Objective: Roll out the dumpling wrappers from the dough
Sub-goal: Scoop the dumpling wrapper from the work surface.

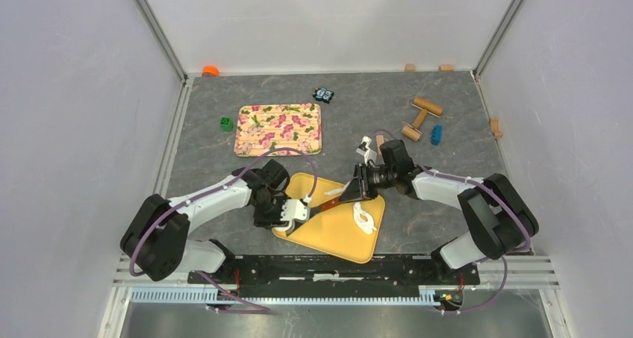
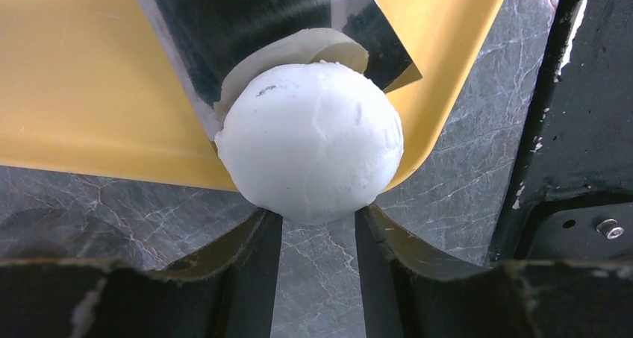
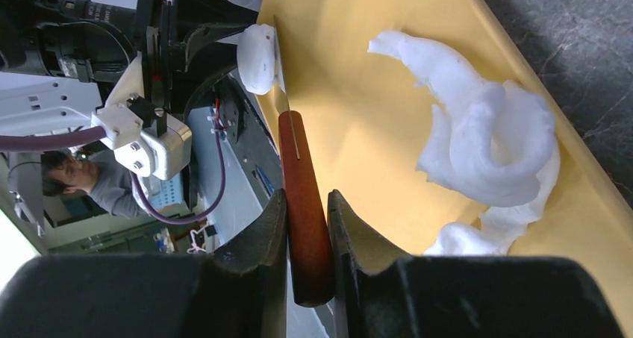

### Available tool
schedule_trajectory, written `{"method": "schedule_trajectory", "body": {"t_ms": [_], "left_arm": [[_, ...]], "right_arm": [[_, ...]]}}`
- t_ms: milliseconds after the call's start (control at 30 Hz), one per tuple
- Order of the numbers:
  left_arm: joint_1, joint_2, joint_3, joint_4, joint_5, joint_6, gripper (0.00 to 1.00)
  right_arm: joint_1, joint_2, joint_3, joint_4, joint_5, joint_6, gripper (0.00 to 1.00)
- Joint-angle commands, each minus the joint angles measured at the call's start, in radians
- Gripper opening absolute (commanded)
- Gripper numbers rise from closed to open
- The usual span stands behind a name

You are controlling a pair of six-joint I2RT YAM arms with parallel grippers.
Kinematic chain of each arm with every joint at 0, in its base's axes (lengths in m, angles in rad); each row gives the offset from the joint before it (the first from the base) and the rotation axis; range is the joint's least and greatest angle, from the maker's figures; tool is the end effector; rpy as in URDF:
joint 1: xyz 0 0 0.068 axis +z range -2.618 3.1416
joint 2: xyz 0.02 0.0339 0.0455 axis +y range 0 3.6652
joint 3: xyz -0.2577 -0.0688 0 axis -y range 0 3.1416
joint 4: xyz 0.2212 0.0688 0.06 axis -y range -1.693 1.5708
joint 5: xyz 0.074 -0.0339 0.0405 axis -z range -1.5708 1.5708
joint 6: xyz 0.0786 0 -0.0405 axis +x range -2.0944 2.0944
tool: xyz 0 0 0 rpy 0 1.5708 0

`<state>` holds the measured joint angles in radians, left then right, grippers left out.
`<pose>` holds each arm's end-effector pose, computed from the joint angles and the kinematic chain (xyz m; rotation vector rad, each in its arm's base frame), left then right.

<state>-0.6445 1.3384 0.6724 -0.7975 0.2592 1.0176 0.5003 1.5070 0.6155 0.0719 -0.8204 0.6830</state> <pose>0.1380 -0.1289 0.1257 2.2066 1.9856 -0.3506 0.2149 0.1830 0.1430 -0.2039 2.5928 1.4890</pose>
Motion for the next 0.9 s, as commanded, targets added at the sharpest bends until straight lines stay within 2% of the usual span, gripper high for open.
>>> {"method": "schedule_trajectory", "body": {"t_ms": [0,100,400,500,633,767,867], "left_arm": [[-0.023,0.028,0.011,0.144,0.106,-0.034,0.48],[-0.03,0.042,0.02,0.148,0.13,-0.037,0.49],[-0.038,0.042,0.018,0.179,0.156,-0.048,0.54],[-0.038,0.037,0.021,0.176,0.16,-0.042,0.55],[-0.033,-0.001,0.01,0.155,0.149,-0.009,0.61],[-0.013,-0.042,0.003,0.11,0.149,0.036,0.63],[0.0,-0.047,0.01,0.083,0.156,0.061,0.66]], "right_arm": [[0.021,-0.005,-0.052,0.112,0.107,0.025,0.0],[0.02,0.023,-0.089,0.228,0.094,0.085,0.0],[-0.015,0.123,-0.147,0.422,0.045,0.133,0.0],[-0.037,0.118,-0.176,0.526,0.013,0.188,0.0],[-0.066,0.094,-0.283,0.747,-0.02,0.315,0.0],[-0.073,0.056,-0.374,0.774,-0.028,0.329,0.0],[-0.076,0.041,-0.409,0.871,-0.032,0.391,0.0]]}}
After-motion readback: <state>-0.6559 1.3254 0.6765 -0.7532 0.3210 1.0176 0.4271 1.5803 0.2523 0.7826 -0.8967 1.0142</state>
